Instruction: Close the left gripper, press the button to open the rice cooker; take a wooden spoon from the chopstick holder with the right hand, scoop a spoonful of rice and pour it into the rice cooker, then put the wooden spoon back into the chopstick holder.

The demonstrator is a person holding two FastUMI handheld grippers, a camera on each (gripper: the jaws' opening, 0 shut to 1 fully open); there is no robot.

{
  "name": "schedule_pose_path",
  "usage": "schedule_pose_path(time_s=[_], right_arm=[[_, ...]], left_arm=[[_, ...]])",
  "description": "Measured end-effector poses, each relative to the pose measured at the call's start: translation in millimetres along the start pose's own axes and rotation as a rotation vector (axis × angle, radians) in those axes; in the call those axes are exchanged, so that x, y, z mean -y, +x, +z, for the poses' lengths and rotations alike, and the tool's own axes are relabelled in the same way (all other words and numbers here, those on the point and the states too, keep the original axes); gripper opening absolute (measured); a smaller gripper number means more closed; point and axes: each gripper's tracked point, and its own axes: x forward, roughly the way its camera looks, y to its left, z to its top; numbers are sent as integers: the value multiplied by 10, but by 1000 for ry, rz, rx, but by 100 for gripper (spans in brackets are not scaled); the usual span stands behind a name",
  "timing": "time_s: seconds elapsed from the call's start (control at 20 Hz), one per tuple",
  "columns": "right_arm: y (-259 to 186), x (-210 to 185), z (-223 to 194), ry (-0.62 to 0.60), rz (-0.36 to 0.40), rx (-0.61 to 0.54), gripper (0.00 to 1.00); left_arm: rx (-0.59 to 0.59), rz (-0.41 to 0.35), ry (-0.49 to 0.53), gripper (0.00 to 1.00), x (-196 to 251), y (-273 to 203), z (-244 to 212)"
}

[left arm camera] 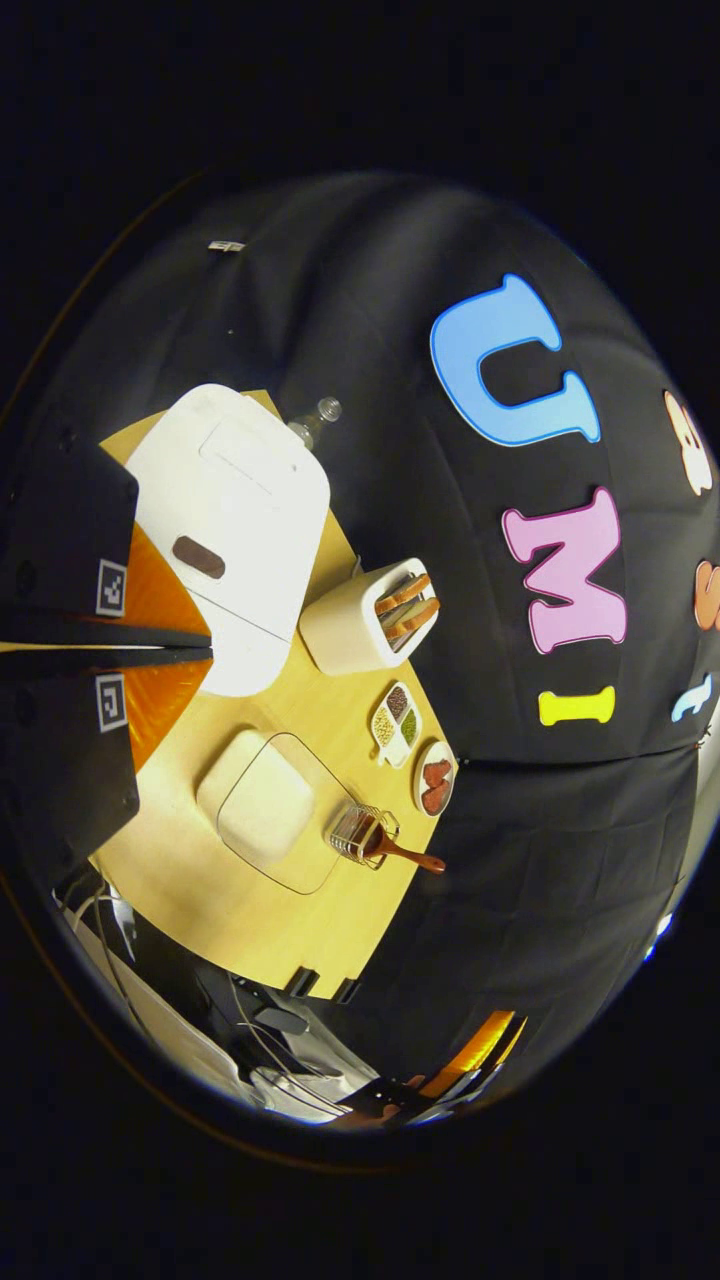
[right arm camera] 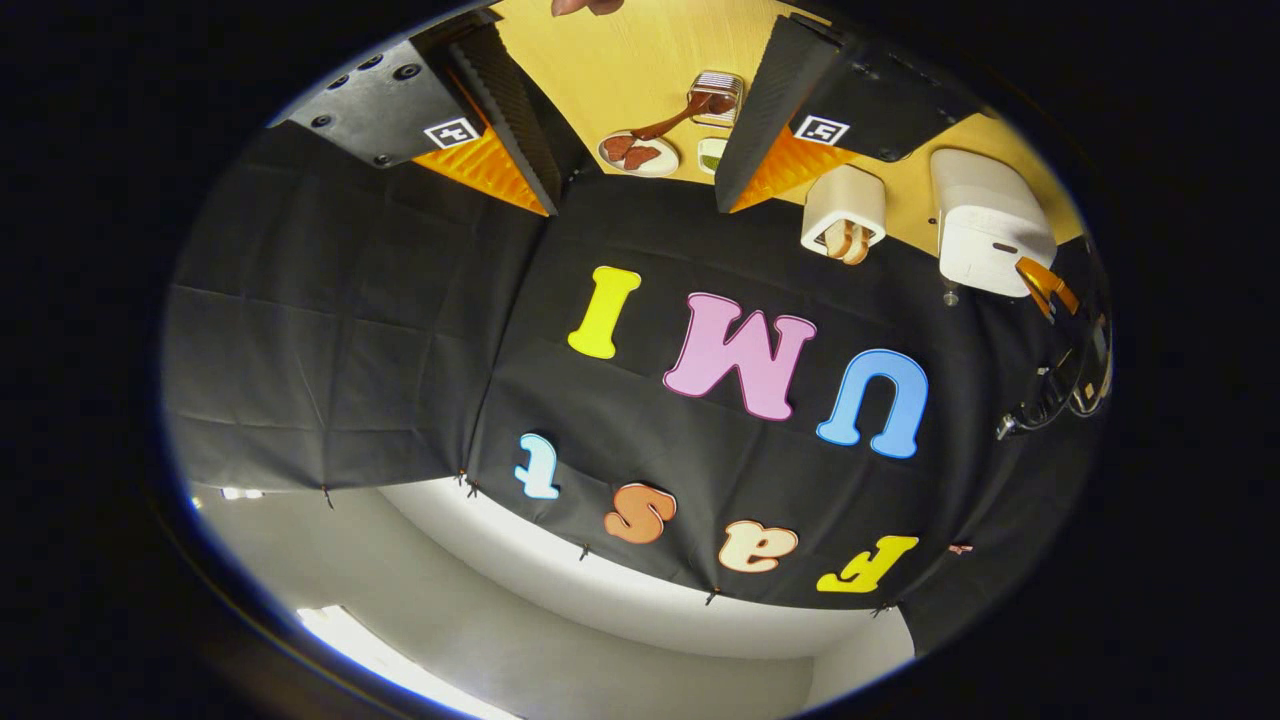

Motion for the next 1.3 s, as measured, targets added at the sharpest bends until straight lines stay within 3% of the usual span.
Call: schedule_pose_path(time_s=[0.5, 0.75, 1.3], right_arm=[[-156, 176, -30, -49, -66, -22, 98], [-214, 244, -87, -43, -90, -38, 98], [-235, 234, -201, -39, -88, -67, 97]], left_arm=[[-80, -106, -29, 7, -774, 557, -82], [-91, -200, -63, 7, -693, 598, -197], [-178, -209, -12, 8, -694, 659, -344]])
